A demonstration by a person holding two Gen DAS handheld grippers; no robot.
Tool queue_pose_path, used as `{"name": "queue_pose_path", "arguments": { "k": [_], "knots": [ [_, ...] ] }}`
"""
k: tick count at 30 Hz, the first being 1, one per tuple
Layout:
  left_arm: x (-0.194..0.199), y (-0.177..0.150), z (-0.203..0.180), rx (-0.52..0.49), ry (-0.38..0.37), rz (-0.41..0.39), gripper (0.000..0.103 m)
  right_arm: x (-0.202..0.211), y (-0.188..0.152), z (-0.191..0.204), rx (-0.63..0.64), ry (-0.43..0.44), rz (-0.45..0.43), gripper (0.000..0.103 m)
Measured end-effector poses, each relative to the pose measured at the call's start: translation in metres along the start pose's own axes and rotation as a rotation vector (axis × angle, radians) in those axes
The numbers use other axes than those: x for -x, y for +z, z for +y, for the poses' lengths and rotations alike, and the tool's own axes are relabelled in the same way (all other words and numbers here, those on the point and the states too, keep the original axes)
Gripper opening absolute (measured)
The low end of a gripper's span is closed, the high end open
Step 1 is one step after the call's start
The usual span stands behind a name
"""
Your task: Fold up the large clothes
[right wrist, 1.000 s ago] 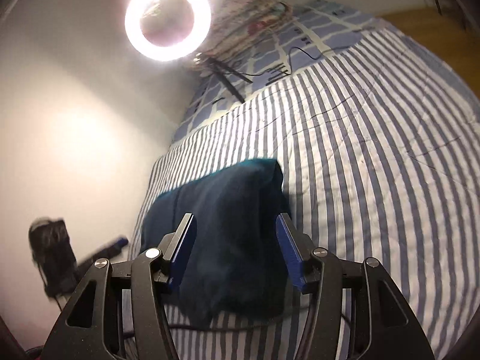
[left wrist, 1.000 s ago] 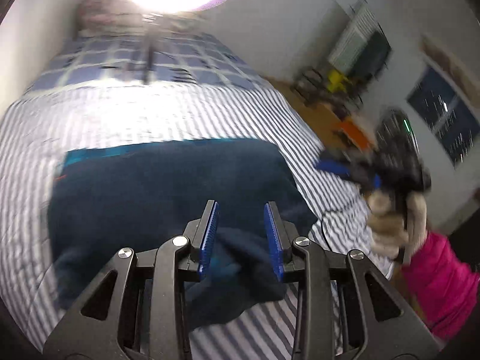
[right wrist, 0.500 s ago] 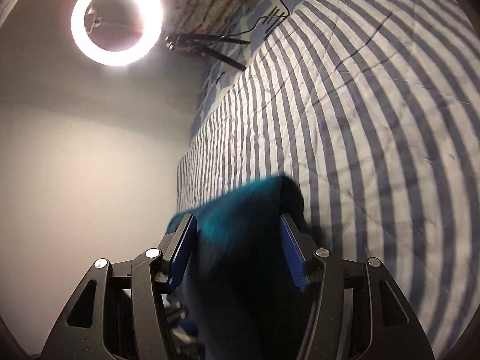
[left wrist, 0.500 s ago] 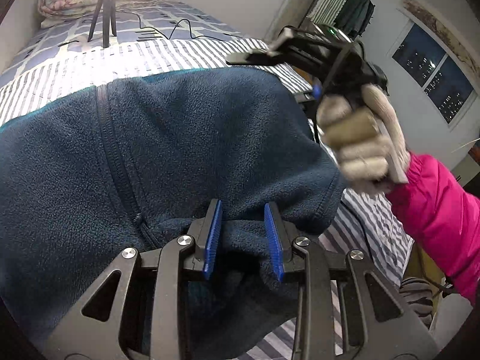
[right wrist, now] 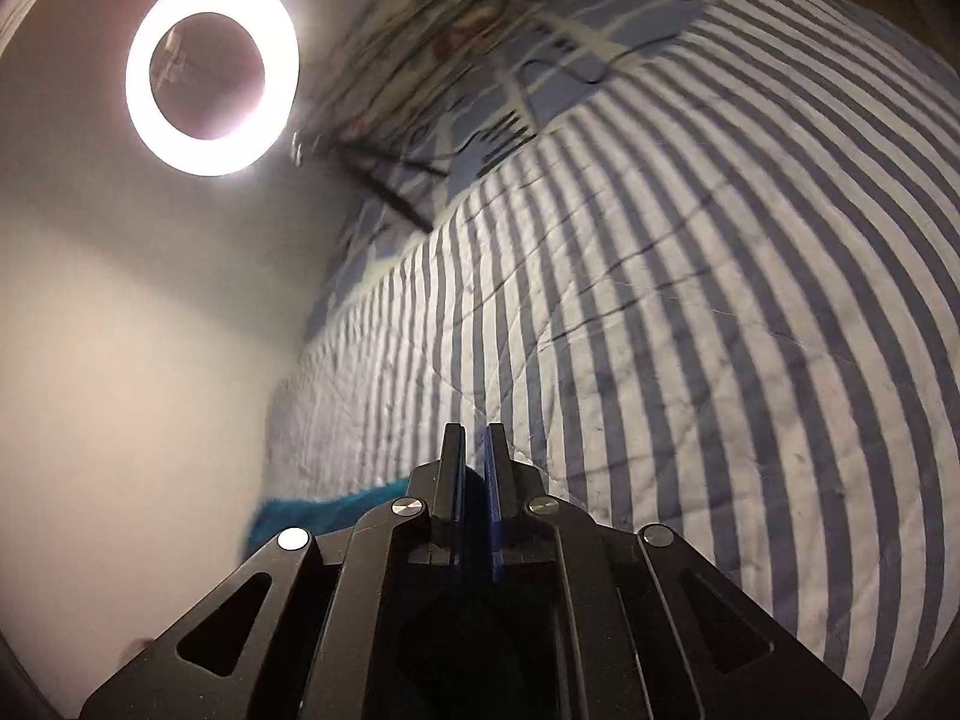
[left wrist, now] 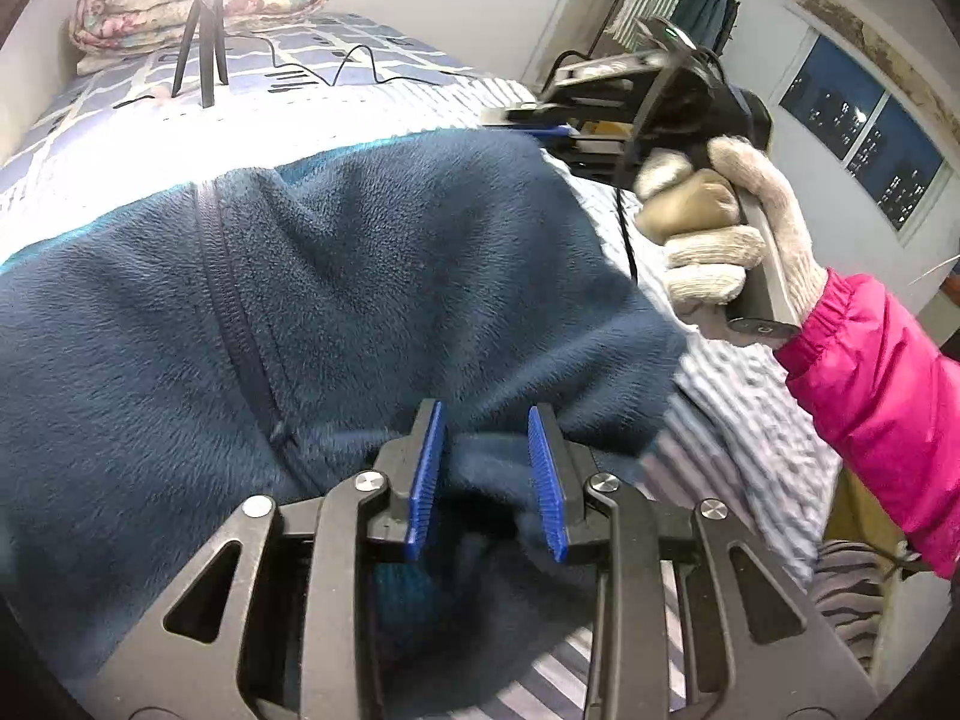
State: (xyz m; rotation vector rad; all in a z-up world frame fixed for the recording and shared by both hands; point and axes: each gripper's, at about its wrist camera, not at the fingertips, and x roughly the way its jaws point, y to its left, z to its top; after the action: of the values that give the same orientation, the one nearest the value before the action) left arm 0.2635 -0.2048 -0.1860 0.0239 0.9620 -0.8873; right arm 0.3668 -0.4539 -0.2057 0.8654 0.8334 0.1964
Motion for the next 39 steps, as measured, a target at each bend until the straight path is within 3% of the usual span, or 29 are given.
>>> {"name": "queue_pose_path", "arguments": {
  "k": [1,4,6,7,10,13,16,18,20,23,28,32,36,39],
  "knots": [
    [0.008,0.002,0.002,0.021,-0.013,-0.007,0.031,0.010,0.000,0.002,0.001,0.002,-0.015,0.008],
    [0.047,0.009,0.010,0.091,-0.023,-0.099,0.031,0.042,-0.012,0.041,0.203,-0.078,-0.041,0.008],
    [0.072,0.017,0.022,0.124,0.053,-0.179,0.037,0.048,-0.026,0.071,0.310,-0.068,-0.025,0.008],
    [0.080,0.021,0.029,0.142,0.110,-0.207,0.041,0.047,-0.035,0.089,0.388,-0.092,-0.024,0.008],
    [0.095,0.035,0.066,0.235,0.257,-0.258,0.041,0.041,-0.064,0.128,0.598,-0.195,-0.049,0.010],
    [0.091,0.042,0.096,0.273,0.405,-0.250,0.041,0.016,-0.076,0.147,0.673,-0.245,-0.031,0.012],
    [0.067,0.030,0.134,0.341,0.474,-0.153,0.041,-0.009,-0.075,0.137,0.661,-0.282,0.047,0.012],
    [0.050,0.009,0.158,0.396,0.449,-0.114,0.051,-0.022,-0.076,0.118,0.634,-0.342,0.068,0.012],
    [0.044,-0.005,0.170,0.445,0.405,-0.156,0.064,-0.030,-0.074,0.084,0.547,-0.344,0.091,0.008],
    [0.045,-0.006,0.180,0.471,0.374,-0.161,0.066,-0.033,-0.077,0.061,0.490,-0.304,0.077,0.008],
    [0.080,0.002,0.161,0.450,0.356,-0.182,0.058,-0.013,-0.081,0.093,0.546,-0.357,0.070,0.013],
    [0.114,-0.006,0.131,0.375,0.336,-0.206,0.058,0.020,-0.111,0.117,0.641,-0.315,0.081,0.013],
    [0.122,-0.032,0.110,0.346,0.294,-0.163,0.058,0.038,-0.144,0.113,0.634,-0.258,0.133,0.013],
    [0.112,-0.053,0.105,0.323,0.335,-0.095,0.058,0.034,-0.171,0.106,0.654,-0.270,0.189,0.013]
  ]
}}
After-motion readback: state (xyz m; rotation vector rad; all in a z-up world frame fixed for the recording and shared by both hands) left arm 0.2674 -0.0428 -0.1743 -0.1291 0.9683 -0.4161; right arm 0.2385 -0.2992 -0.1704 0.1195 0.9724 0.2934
